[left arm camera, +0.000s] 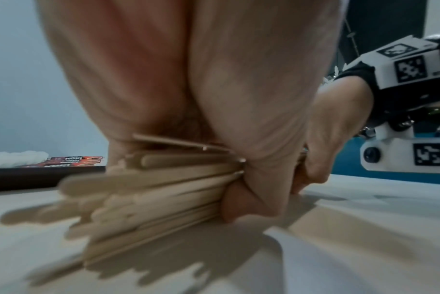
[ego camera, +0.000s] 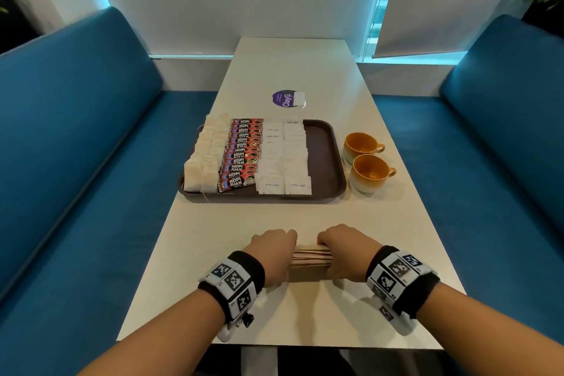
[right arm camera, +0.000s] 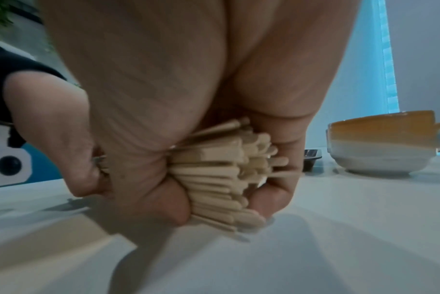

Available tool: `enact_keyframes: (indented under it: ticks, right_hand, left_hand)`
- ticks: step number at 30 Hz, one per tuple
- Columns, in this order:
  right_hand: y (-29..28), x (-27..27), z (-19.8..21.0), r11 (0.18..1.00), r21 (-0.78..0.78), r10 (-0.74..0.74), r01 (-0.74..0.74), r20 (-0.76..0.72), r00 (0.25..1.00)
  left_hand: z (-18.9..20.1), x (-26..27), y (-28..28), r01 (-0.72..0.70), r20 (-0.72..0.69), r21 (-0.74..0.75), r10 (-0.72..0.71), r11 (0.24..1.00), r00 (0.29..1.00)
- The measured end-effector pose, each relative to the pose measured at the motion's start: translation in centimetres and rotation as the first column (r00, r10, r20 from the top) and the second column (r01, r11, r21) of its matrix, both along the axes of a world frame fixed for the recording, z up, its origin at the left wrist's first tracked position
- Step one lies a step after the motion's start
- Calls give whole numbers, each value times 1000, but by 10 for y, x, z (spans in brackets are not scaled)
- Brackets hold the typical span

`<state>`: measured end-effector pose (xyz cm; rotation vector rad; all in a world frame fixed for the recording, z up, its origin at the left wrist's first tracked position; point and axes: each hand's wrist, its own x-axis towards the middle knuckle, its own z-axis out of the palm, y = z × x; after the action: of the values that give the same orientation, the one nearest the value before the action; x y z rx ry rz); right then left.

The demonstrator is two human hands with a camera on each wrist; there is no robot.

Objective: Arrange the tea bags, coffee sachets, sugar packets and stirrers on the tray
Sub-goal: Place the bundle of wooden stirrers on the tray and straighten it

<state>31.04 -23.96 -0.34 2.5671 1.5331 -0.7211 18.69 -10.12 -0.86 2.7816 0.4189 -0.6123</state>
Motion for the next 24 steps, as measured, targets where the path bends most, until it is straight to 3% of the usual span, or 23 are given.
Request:
enact_keyframes:
  ticks: [8,16,24]
  right_hand:
    - [11,-4,-4,999,36,34,-38,122,992]
    - [14,-7,6,999,48,-6,7,-32,999]
    - [25,-12,8,999,-36,-28,30,42,999]
  left_hand:
    - [-3,2,4,7,60,-11,-6,1000,998]
    - [-2,0,16,-15,74,-30,17,999,997]
    - [-1,-4,19,0,63,-75,4,997,998]
